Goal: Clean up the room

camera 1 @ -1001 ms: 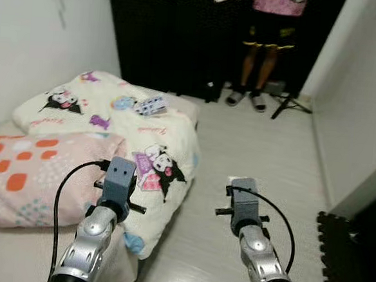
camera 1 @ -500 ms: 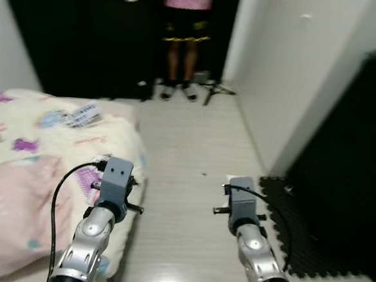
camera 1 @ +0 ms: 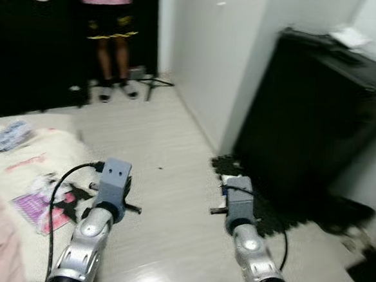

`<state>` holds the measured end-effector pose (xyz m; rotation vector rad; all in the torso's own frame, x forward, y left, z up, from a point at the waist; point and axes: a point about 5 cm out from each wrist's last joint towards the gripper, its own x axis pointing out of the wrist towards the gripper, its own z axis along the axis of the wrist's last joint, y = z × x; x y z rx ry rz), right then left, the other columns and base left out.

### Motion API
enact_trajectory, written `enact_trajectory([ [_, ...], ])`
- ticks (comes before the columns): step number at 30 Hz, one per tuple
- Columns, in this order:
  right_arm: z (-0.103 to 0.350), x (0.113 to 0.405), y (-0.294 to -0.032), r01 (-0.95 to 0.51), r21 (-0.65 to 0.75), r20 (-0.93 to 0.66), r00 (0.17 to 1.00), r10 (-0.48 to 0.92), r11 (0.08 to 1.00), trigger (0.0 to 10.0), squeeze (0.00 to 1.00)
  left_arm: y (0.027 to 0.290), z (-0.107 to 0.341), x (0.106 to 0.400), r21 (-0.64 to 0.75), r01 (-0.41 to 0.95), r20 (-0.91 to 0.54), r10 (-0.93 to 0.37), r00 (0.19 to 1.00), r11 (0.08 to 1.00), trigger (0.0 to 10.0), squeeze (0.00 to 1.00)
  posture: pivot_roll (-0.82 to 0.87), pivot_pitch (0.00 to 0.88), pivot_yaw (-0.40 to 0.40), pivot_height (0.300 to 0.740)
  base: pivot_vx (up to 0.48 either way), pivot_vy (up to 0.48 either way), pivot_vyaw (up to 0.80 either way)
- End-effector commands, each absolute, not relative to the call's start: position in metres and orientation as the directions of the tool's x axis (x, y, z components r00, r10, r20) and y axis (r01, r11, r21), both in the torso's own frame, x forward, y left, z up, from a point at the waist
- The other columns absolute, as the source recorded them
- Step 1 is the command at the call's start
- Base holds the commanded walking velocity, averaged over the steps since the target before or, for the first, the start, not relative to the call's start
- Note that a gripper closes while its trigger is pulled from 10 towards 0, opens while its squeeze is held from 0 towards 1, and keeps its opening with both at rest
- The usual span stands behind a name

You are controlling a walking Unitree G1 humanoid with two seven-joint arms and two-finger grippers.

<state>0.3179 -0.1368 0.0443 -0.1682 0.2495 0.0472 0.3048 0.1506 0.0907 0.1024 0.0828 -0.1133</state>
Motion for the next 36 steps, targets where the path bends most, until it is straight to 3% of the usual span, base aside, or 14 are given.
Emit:
enact_trajectory([
  [1,0.0391,0.3145,-0.1394,-0.064,-0.153,-0.27,0.963,0.02,0.986,10.0,0.0,0.1522,0.0849,0.3028,0.096,0.114,-0.113,-0.103,0.988,0.989,10.0,0.0,0.06,0.112,0.023,0.74,0.0,0.0,-0.8],
  [36,0.0321,0.3117,-0.1469,-0.032,-0.167,-0.304,0.952,-0.021,0.986,10.0,0.0,0.1554,0.0819,0.3025,0.099,0.102,-0.125,-0.089,0.988,0.99,10.0,0.0,0.06,0.112,0.027,0.74,0.0,0.0,-0.8],
])
